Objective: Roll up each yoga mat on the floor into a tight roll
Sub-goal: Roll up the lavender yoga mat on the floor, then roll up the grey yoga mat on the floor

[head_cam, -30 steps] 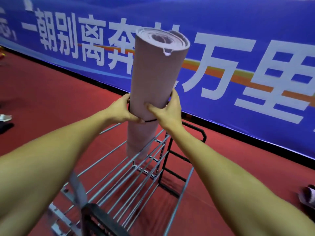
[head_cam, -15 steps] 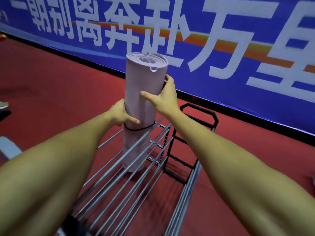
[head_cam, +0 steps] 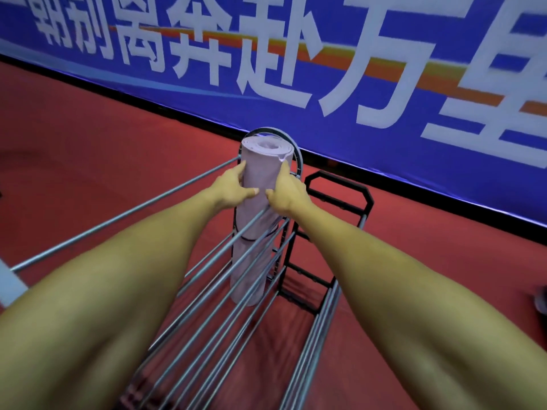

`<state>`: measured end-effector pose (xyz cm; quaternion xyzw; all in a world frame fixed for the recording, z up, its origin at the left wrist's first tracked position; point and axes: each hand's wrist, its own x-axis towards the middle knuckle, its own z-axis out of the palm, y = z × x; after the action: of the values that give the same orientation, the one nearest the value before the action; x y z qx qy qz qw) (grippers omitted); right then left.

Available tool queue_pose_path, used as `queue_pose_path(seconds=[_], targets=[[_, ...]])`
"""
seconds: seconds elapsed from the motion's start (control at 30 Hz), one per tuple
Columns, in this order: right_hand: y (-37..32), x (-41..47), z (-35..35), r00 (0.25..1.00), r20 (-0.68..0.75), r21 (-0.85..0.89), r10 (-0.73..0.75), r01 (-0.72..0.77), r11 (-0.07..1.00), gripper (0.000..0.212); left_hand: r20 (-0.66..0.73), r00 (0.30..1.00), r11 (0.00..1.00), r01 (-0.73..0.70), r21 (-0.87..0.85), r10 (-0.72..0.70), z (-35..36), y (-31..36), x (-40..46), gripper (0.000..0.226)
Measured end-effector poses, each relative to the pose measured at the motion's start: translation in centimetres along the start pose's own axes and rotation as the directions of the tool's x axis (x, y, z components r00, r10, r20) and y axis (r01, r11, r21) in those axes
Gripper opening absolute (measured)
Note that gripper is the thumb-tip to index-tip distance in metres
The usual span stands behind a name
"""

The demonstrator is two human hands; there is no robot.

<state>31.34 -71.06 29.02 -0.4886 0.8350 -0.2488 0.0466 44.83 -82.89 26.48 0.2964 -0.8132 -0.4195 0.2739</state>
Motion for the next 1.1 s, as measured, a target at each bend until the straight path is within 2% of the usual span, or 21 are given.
queue_pose_path(seconds=[0.07, 0.13, 0.2, 0.3, 0.43, 0.53, 0.67, 0.77, 0.87, 0.93, 1.0, 1.1], targets=[[0.6, -0.8, -0.5, 1.000, 0.023, 0.007, -0.018, 0.017, 1.000, 0.084, 0.010, 1.000, 0.999, 0.022, -0.027, -0.022, 0.0, -0.1, -0.1, 0.105], [1.1, -1.9, -1.3, 0.998, 0.030, 0.018, -0.055, 0.054, 0.998, 0.070, 0.001, 0.999, 0.998, 0.049, -0.044, -0.049, -0.1, -0.2, 0.0, 0.092], [1.5, -3.6, -2.5, 0.995, 0.035, 0.032, -0.094, 0.093, 0.995, 0.062, -0.024, 0.997, 0.997, 0.076, -0.004, -0.076, -0.3, 2.8, -2.2, 0.080], [2.5, -6.4, -4.6, 0.993, 0.058, 0.038, -0.104, 0.101, 0.994, 0.064, -0.026, 0.998, 0.998, 0.051, 0.046, -0.050, -0.4, 5.9, -4.3, 0.077], [4.2, -11.4, -8.3, 0.994, 0.065, 0.045, -0.087, 0.084, 0.995, 0.071, -0.038, 0.999, 0.991, 0.037, 0.131, -0.032, -0.8, 8.8, -6.7, 0.083], [6.1, -17.3, -12.2, 0.995, 0.018, 0.061, -0.099, 0.097, 0.993, 0.072, 0.006, 1.000, 0.973, -0.023, 0.231, 0.022, 0.3, 11.9, -9.6, 0.071], [9.7, -28.2, -18.5, 0.982, -0.089, 0.012, -0.165, 0.167, 0.986, 0.064, 0.155, 0.973, 0.931, -0.209, 0.298, 0.169, 4.4, 19.0, -15.6, 0.060], [13.7, -37.3, -22.9, 0.967, -0.154, -0.058, -0.203, 0.196, 0.979, 0.058, 0.291, 0.913, 0.918, -0.349, 0.187, 0.287, 9.8, 25.0, -20.8, 0.046], [18.6, -45.9, -27.2, 0.979, -0.156, -0.103, -0.132, 0.117, 0.988, 0.056, 0.415, 0.813, 0.871, -0.483, 0.088, 0.408, 16.4, 31.8, -26.6, 0.037], [22.3, -50.8, -29.7, 0.983, -0.161, -0.123, -0.091, 0.071, 0.990, 0.055, 0.515, 0.736, 0.838, -0.542, 0.059, 0.440, 21.0, 35.6, -29.8, 0.036], [26.8, -55.0, -32.0, 0.980, -0.197, -0.126, -0.028, 0.003, 0.992, 0.052, 0.606, 0.653, 0.803, -0.595, 0.039, 0.454, 26.6, 38.4, -31.8, 0.034], [33.8, -60.8, -33.8, 0.964, -0.216, -0.059, 0.155, -0.172, 0.983, 0.048, 0.717, 0.542, 0.763, -0.646, 0.022, 0.439, 35.4, 40.1, -34.4, 0.033]])
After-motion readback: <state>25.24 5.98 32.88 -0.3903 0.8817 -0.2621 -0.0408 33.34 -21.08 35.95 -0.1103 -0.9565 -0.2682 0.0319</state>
